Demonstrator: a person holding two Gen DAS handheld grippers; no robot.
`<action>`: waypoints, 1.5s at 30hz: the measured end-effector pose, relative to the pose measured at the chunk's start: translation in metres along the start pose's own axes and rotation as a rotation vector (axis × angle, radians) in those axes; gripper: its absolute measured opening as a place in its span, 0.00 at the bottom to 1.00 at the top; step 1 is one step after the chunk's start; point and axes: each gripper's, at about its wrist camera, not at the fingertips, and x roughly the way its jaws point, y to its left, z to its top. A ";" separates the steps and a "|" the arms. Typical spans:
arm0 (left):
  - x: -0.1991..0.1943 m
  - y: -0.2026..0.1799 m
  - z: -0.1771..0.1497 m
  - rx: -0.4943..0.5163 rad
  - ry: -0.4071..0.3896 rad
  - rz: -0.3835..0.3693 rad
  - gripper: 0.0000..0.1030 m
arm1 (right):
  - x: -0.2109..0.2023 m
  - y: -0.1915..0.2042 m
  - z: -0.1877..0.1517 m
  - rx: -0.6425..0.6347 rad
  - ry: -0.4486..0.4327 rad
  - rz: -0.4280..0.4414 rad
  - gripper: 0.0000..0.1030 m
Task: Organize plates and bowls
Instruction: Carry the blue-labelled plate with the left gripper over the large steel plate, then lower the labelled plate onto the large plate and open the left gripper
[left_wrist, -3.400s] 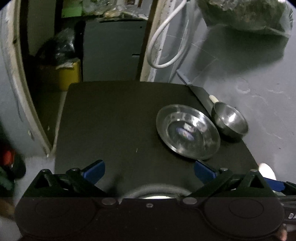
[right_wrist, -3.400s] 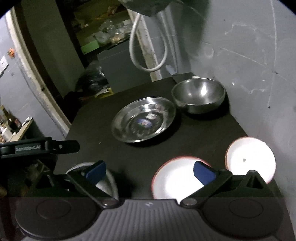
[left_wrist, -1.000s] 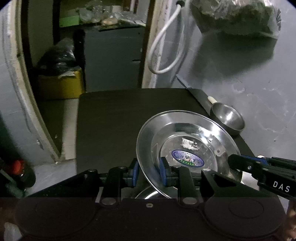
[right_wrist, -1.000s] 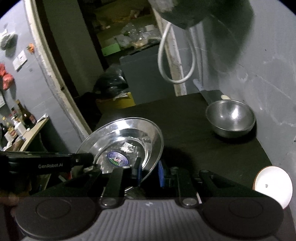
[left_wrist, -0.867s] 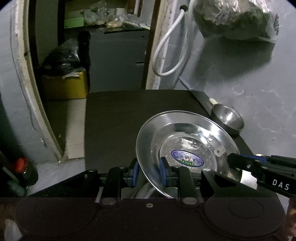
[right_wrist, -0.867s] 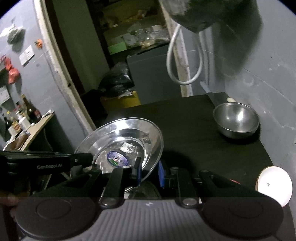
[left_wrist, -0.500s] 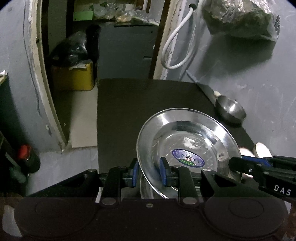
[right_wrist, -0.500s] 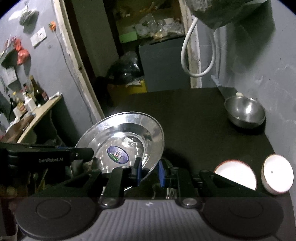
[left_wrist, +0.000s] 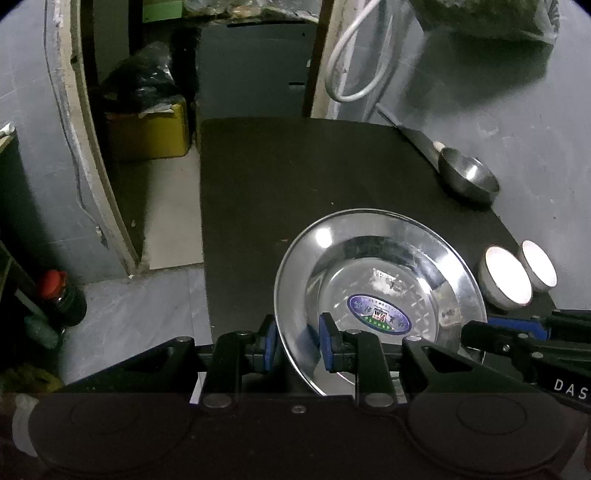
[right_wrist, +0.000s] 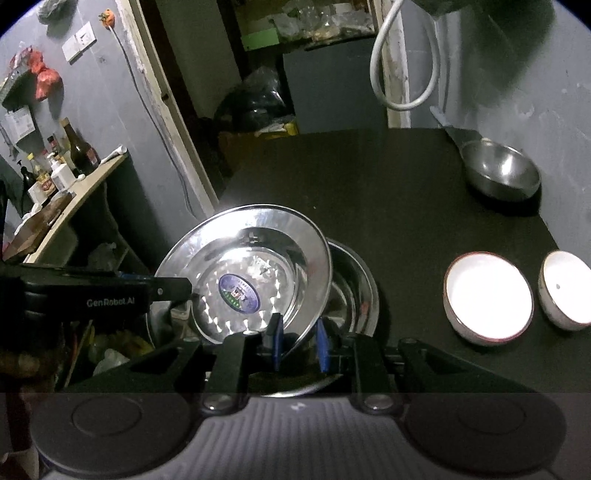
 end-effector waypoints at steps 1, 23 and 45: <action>0.001 -0.002 0.000 0.006 0.002 0.001 0.25 | 0.000 -0.001 0.000 0.003 0.003 -0.004 0.21; 0.031 -0.029 0.002 0.080 0.053 0.066 0.29 | 0.008 -0.004 -0.004 0.011 0.057 -0.064 0.21; 0.046 -0.039 0.004 0.111 0.077 0.104 0.28 | 0.018 0.001 -0.005 -0.027 0.076 -0.096 0.21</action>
